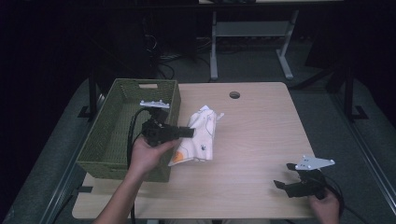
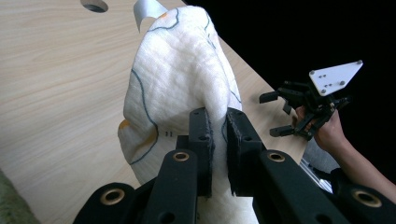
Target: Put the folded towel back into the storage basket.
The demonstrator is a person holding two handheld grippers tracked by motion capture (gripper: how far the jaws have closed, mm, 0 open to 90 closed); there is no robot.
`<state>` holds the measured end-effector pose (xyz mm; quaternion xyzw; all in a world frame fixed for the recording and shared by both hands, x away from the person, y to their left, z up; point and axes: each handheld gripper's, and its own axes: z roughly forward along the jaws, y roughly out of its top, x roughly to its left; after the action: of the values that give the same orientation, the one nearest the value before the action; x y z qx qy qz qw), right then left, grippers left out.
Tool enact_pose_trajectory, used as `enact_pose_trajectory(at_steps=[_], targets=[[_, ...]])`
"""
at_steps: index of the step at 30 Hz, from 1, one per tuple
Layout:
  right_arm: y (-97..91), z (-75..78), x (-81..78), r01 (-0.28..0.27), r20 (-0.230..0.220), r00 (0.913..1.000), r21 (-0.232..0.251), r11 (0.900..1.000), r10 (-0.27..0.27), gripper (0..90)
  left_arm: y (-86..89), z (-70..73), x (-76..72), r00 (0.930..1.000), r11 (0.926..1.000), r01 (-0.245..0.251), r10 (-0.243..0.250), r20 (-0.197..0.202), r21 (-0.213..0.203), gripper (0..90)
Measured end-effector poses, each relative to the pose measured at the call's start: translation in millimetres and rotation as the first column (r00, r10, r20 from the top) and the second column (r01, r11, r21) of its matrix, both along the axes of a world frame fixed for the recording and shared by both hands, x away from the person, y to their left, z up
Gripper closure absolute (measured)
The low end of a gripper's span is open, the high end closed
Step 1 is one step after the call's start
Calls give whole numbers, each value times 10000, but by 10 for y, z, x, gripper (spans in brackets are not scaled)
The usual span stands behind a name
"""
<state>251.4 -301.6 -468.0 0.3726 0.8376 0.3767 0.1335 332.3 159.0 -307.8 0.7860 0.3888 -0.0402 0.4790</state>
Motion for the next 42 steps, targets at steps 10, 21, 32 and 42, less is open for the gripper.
enact_pose_trajectory(at_steps=[10, 21, 32, 42], targets=[[-3, -10, 6, 101, -59, 9999, 3, 9999, -101, 136, 171, 118, 31, 9999, 9998, -157, 158, 66, -144, 827], [-5, -14, 5, 177, -98, 9998, -61, 9998, -178, 136, 411, 177, 77, 9988, 9989, -467, 468, 106, -108, 827], [-14, -12, -11, 157, 6, 9999, -71, 9999, -157, 136, 728, 138, 154, 9955, 9950, -951, 952, 11, -305, 826], [-22, -35, -7, 158, -69, 9999, 38, 9999, -157, 136, 904, 106, 172, 9935, 9931, -1139, 1138, -59, -274, 826]])
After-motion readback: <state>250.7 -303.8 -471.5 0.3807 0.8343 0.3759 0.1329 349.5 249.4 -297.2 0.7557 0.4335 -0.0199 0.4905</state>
